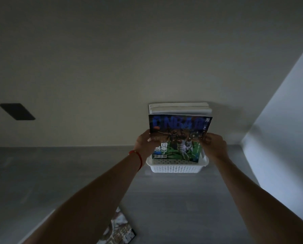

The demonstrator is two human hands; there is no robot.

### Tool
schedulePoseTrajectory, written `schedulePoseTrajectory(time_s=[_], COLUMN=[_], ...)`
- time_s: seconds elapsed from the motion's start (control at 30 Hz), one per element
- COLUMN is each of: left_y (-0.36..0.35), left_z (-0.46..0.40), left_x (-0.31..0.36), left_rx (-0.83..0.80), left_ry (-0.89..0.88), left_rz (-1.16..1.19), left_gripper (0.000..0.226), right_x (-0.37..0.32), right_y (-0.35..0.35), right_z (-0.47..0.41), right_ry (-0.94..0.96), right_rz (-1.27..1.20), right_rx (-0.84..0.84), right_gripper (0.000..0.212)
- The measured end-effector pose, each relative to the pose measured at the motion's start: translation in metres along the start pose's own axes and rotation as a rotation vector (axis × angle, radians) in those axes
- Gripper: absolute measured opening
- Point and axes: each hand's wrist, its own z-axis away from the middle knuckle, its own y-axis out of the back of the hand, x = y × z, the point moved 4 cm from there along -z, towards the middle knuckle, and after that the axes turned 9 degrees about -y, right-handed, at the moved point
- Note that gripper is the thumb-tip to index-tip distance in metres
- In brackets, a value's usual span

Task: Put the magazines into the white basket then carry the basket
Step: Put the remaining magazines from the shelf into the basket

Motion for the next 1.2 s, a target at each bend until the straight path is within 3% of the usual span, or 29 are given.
schedulePoseTrajectory(time_s=[0.03, 0.1, 0.2, 0.23, 0.33, 0.4, 0.63, 0.8, 0.93, 1.03, 1.2], left_y=[-0.001, 0.002, 0.01, 0.016, 0.044, 0.072, 0.186, 0.243, 0.269, 0.279, 0.282], left_z=[0.001, 0.004, 0.021, 0.033, 0.076, 0.108, 0.207, 0.25, 0.271, 0.279, 0.287], left_x=[0.001, -0.002, -0.011, -0.015, -0.03, -0.042, -0.108, -0.165, -0.191, -0.195, -0.197], left_rx=[-0.029, -0.039, -0.057, -0.066, -0.075, -0.098, -0.187, -0.35, -0.468, -0.435, -0.406], left_ry=[-0.017, 0.031, 0.116, 0.1, 0.039, 0.016, 0.091, 0.101, 0.059, 0.012, -0.041], left_rz=[-0.018, -0.041, -0.072, -0.097, -0.131, -0.215, -0.708, -1.096, -1.125, -1.054, -1.105], left_gripper=[0.053, 0.063, 0.077, 0.076, 0.065, 0.059, 0.048, 0.061, 0.069, 0.068, 0.069], right_x=[0.001, 0.003, 0.009, 0.009, 0.003, 0.0, -0.006, -0.01, -0.008, -0.01, -0.014], right_y=[-0.002, -0.007, -0.012, -0.011, -0.005, -0.007, -0.075, -0.158, -0.203, -0.218, -0.214], right_z=[0.001, 0.005, 0.02, 0.029, 0.066, 0.095, 0.214, 0.288, 0.335, 0.359, 0.362], right_ry=[0.007, 0.025, -0.037, -0.022, 0.136, 0.187, 0.246, 0.166, 0.053, -0.017, -0.084], right_rz=[-0.023, -0.064, -0.069, -0.068, -0.083, -0.052, 0.155, 0.331, 0.487, 0.517, 0.292], right_rx=[-0.023, -0.095, -0.165, -0.141, -0.034, -0.064, -0.569, -0.677, -0.604, -0.482, -0.305], right_gripper=[0.008, 0.019, 0.066, 0.071, 0.061, 0.056, 0.029, 0.038, 0.048, 0.056, 0.051])
